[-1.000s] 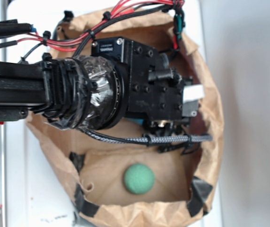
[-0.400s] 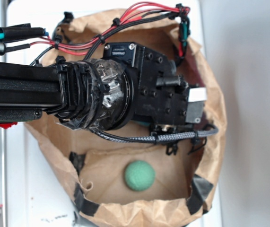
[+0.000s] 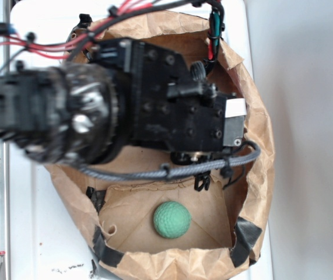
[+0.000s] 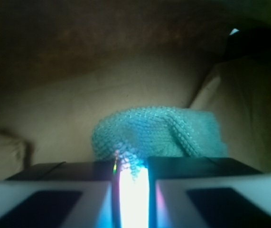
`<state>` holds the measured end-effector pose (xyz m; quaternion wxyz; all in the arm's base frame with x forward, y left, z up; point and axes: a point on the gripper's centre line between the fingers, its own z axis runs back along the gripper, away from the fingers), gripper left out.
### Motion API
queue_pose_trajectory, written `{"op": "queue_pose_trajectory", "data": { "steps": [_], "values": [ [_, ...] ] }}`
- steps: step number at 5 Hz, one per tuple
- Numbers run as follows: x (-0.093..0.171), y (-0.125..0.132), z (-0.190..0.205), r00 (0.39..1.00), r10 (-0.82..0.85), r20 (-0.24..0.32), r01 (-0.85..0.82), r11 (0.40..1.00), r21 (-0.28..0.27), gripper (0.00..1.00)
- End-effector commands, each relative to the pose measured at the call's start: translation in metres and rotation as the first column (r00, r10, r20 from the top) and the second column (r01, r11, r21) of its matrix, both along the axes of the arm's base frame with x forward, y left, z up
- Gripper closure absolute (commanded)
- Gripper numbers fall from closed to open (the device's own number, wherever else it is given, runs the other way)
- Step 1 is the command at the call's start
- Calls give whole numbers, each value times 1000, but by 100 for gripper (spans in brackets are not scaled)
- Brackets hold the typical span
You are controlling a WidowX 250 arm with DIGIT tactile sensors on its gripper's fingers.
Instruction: Grab the blue cloth.
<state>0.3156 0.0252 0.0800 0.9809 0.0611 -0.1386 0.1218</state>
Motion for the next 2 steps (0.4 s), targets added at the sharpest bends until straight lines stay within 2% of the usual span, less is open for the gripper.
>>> {"op": "queue_pose_trajectory", "data": {
  "steps": [1, 2],
  "values": [
    [-6, -1, 54, 999, -38, 31, 38, 999, -2, 100],
    [-13, 2, 70, 998, -58, 6, 58, 998, -9, 100]
  ]
}}
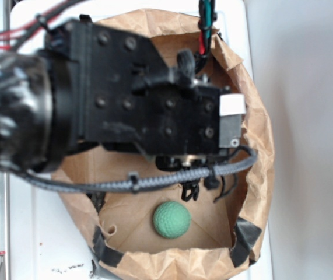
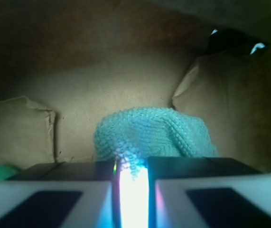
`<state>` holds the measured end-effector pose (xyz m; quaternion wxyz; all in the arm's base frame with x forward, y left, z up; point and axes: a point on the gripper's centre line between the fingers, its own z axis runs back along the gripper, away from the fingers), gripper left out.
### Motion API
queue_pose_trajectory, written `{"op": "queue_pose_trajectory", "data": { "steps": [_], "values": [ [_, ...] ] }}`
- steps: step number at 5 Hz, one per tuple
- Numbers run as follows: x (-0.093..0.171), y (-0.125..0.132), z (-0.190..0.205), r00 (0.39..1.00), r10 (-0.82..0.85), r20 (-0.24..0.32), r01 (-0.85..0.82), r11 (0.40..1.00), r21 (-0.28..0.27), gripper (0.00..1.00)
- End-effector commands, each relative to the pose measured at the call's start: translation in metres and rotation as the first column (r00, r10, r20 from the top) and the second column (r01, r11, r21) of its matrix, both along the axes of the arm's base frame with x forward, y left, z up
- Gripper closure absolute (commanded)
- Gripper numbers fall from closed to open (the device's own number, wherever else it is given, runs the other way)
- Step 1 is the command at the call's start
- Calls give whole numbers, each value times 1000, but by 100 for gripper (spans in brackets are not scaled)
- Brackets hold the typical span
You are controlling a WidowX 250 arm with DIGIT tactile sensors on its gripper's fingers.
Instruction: Grab the blue cloth.
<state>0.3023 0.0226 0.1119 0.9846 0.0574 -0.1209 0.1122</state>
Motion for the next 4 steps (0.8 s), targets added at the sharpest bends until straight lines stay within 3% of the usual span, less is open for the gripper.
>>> {"op": "queue_pose_trajectory", "data": {
  "steps": [1, 3, 4],
  "values": [
    [-2, 5, 49, 999, -42, 26, 42, 999, -13, 100],
    [-1, 0, 68, 998, -58, 25, 60, 997, -44, 100],
    [-5, 0, 67, 996, -62, 59, 65, 997, -34, 100]
  ]
}}
